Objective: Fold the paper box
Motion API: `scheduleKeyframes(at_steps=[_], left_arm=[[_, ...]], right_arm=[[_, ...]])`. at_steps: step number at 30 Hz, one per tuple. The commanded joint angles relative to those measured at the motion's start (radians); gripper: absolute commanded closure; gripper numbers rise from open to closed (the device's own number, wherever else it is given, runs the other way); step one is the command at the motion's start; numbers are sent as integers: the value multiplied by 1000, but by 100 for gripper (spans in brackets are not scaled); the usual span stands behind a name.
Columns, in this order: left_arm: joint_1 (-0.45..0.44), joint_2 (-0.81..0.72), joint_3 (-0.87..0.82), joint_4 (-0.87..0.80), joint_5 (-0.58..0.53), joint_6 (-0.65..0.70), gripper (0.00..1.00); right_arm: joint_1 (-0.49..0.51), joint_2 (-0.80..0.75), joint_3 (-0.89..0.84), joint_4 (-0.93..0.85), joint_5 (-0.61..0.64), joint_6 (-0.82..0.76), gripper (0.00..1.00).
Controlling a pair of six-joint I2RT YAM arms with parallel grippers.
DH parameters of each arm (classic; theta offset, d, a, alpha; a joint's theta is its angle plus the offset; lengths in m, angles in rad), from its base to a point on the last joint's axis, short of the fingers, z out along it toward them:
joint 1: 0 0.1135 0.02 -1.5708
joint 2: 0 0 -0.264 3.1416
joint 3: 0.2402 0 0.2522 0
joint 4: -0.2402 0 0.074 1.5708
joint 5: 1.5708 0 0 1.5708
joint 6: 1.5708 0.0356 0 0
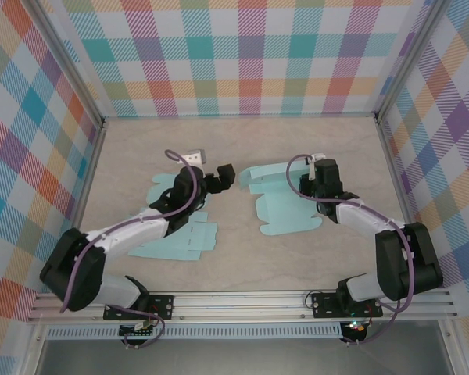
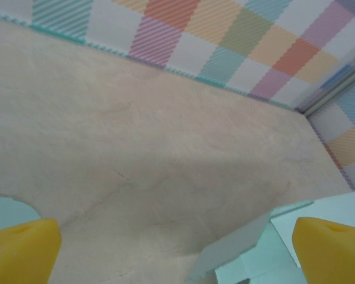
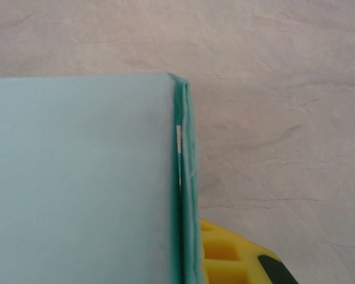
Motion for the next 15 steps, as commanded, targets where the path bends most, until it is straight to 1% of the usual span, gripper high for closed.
scheduleKeyframes(at_steps=[1,5,10,15], left_arm=[[-70,63,110,20,-9,15,0],[-100,145,188,-49,-92,25,0],[-109,204,225,-58,-124,26,0],[-123,240,243,-105,-202,24,0]], right_arm=[[0,-16,9,48,13,20,100],[0,-23,0,60,-2,29,100],[0,-24,-1,64,5,37,100],[0,-20,0,69,-3,38,100]])
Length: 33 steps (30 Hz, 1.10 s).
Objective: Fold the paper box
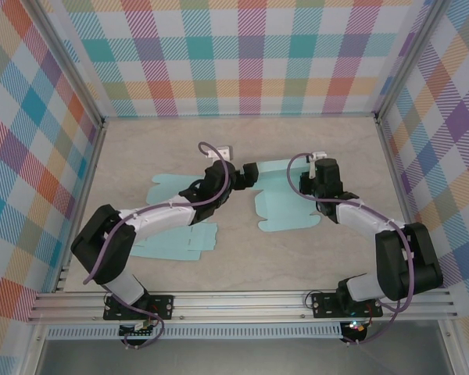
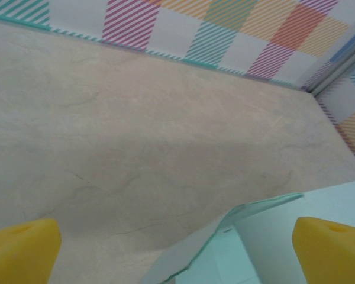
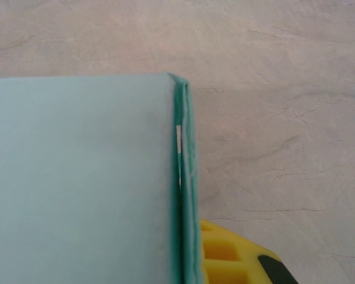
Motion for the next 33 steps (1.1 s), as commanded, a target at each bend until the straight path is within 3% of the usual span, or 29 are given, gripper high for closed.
scheduleKeyframes(at_steps=[1,21,27,33], left_arm=[[-16,23,30,-42,-79,10,0],[-89,207,183,19,-34,70,0],[-95,208,123,95,-86,37,0],[-95,108,-33,164,-138,8,0]], right_arm=[[0,-19,1,34,-8,16,100],[0,-22,-2,39,-26,11,100],[0,-26,-6,43,-26,10,100],[0,-31,-11,48,-25,11,100]])
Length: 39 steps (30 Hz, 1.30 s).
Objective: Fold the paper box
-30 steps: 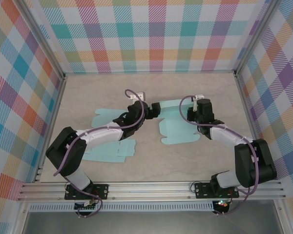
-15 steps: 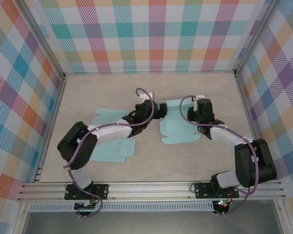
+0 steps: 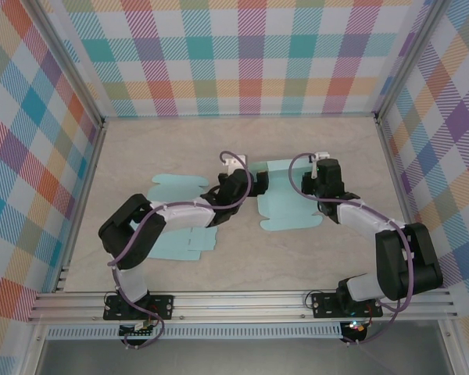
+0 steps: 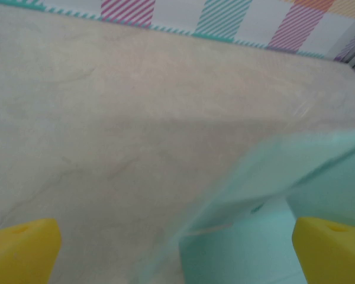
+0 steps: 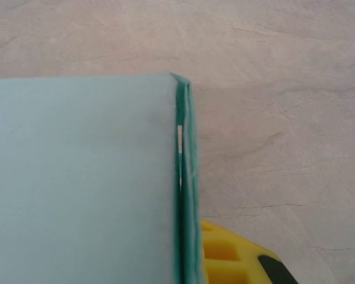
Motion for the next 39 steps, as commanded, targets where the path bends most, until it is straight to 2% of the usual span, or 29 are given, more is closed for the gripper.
scheduleKeyframes(at_steps=[1,5,11,18,28,35,39], left_arm=[[-18,-95,-79,59,-32,-34,0],[-28,-169,-178,53,-27,-105,2],[-58,-224,-287,68,1,-202,13],[-72,-155,-287,126,121,-268,32],[-73,-39,-143,94,133,-250,33],[-64,51,-25,74,200,-231,34],[-61,63,6,74,200,-201,36]], right_arm=[[11,-30,-4,44,-38,7,100],[10,-30,-2,43,-39,7,100],[10,-27,0,40,-40,7,100],[11,-29,-1,41,-40,7,100],[11,-33,-6,45,-47,4,100],[11,-34,-8,48,-51,3,100],[11,-36,-12,52,-55,1,100]])
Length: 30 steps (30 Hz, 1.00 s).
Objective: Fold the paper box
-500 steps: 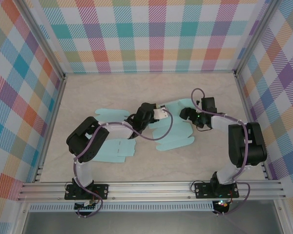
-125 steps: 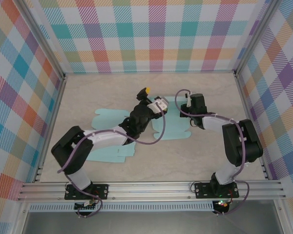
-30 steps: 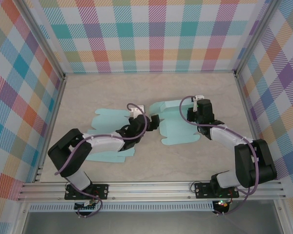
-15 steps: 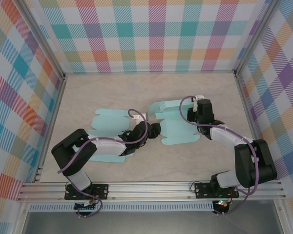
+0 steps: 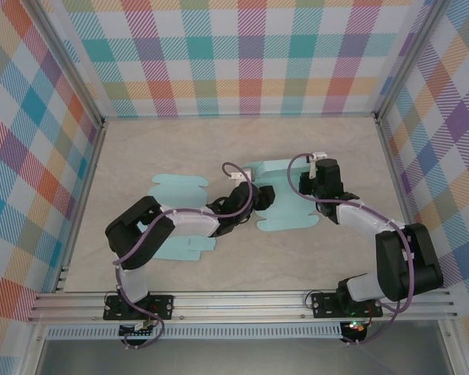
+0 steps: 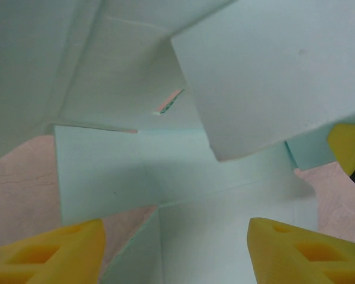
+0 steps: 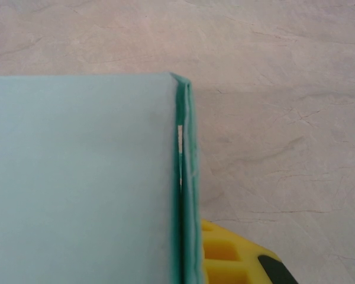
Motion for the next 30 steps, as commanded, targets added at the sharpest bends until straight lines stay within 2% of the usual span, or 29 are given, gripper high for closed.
scheduleKeyframes(at_steps=[1,5,9,20,26,30], left_arm=[[3,11,41,-13,14,50,37],[2,9,67,-16,16,99,39],[3,24,96,-20,29,121,47],[3,108,177,-24,49,139,49],[2,43,109,17,65,177,48],[-5,-49,23,34,131,228,46]], right_arm=[[5,-33,-11,44,-23,2,100],[5,-31,-10,42,-23,1,100],[5,-32,-10,43,-27,0,100],[5,-33,-11,42,-33,0,100],[5,-37,-15,44,-22,6,100],[5,-41,-20,49,-16,7,100]])
